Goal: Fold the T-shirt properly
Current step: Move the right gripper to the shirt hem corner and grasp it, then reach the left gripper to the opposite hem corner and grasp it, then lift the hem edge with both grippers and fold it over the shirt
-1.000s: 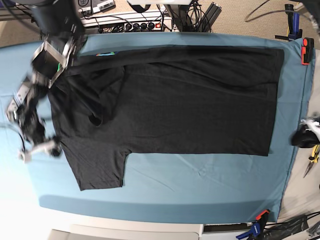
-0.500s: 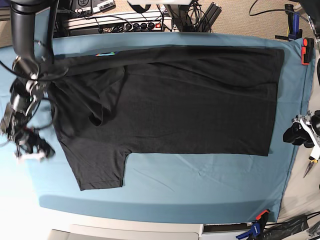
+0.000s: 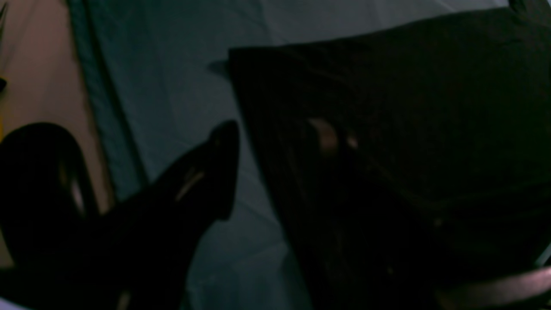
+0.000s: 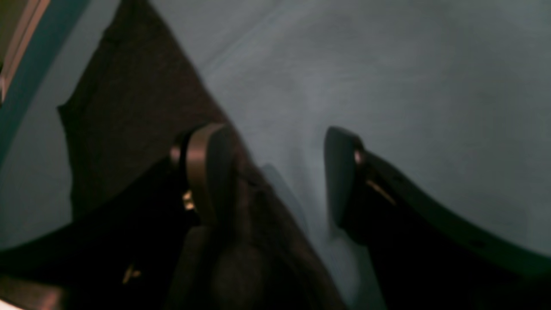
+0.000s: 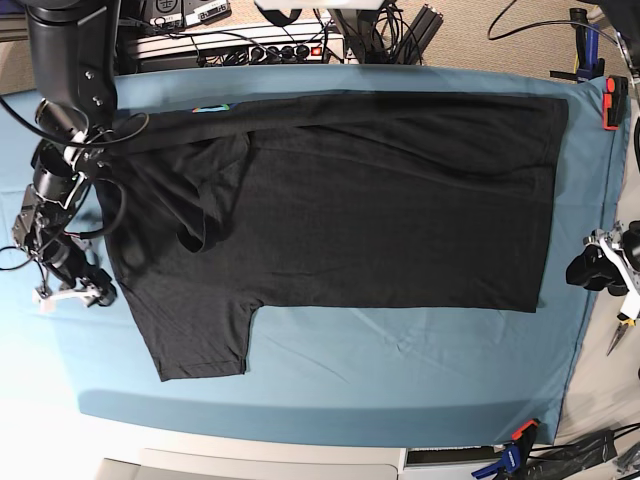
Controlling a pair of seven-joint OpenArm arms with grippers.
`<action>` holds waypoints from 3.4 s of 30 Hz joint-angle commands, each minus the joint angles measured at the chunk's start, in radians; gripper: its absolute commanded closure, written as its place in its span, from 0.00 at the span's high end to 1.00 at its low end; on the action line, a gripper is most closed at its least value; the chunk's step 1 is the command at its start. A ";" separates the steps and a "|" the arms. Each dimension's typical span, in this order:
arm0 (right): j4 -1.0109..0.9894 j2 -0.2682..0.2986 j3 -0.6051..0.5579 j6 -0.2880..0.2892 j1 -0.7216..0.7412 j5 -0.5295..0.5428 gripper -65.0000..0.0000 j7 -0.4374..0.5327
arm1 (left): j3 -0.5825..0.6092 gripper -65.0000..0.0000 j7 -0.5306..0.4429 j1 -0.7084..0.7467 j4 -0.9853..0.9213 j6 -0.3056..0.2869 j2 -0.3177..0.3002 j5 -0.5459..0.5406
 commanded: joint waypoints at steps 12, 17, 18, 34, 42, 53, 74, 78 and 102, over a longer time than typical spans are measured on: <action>0.005 -0.052 -0.002 0.045 0.016 0.027 0.53 -0.064 | -0.011 0.41 -0.017 -0.021 0.012 -0.003 0.002 -0.021; 0.005 -0.059 -0.002 0.055 0.016 0.029 0.53 -0.063 | -0.011 0.41 -0.008 -0.021 0.012 -0.003 0.002 -0.021; 0.005 -0.058 -0.002 0.055 0.016 0.029 0.53 -0.063 | -0.011 0.41 -0.003 -0.021 0.012 -0.003 0.002 -0.022; 0.005 -0.055 -0.002 0.055 0.016 0.028 0.00 -0.027 | -0.011 0.41 -0.005 -0.044 -0.052 0.140 0.050 0.006; 0.005 -0.055 -0.002 0.055 0.016 0.021 0.00 -0.026 | -0.011 0.41 -0.019 -0.257 -0.339 0.154 0.139 0.034; 0.005 -0.055 -0.002 0.055 0.011 0.022 0.00 -0.026 | -0.011 0.41 -0.069 -0.438 -0.720 0.169 0.145 0.054; 0.005 -0.055 -0.002 0.055 0.010 0.021 0.00 -0.029 | -0.011 0.40 -0.076 -0.438 -0.751 0.177 0.282 0.080; 0.005 -0.055 -0.002 0.055 0.010 0.022 0.00 -0.029 | -0.011 0.18 -0.079 -0.438 -0.751 0.167 0.277 0.080; 0.142 -0.052 -0.052 0.204 0.016 0.077 0.00 -0.038 | -0.011 0.00 0.133 -0.543 -0.750 0.076 0.186 -0.203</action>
